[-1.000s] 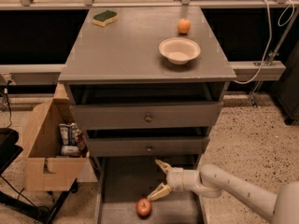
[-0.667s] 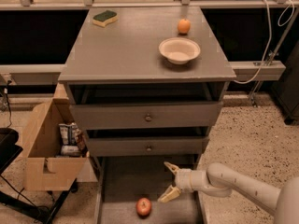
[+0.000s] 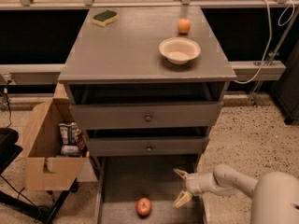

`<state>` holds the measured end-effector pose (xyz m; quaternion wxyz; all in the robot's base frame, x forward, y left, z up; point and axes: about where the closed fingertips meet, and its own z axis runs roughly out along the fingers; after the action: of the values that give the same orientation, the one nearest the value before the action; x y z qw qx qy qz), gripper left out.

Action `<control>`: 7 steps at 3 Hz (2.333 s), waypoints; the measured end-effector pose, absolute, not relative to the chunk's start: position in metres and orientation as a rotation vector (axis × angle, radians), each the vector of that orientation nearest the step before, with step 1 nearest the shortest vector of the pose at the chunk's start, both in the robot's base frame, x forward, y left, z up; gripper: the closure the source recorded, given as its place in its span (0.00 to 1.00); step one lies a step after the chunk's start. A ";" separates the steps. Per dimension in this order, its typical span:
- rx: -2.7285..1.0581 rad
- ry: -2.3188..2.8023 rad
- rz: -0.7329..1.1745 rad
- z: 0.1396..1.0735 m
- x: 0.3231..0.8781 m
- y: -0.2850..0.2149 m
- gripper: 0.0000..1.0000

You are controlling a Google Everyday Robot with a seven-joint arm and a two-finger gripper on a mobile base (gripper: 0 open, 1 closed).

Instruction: Pick apple from bottom drawer and place on counter

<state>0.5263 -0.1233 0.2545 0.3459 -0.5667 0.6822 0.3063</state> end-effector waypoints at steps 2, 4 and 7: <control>-1.479 1.757 0.805 0.214 0.553 -0.146 0.00; -1.512 1.714 0.897 0.196 0.528 -0.108 0.00; -1.519 1.530 1.144 0.155 0.470 -0.004 0.00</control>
Offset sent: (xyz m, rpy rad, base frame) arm 0.0064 -0.0109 -0.0371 0.0115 0.0257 0.0284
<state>0.4701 -0.0039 0.1551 0.3432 -0.5844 0.5889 0.4404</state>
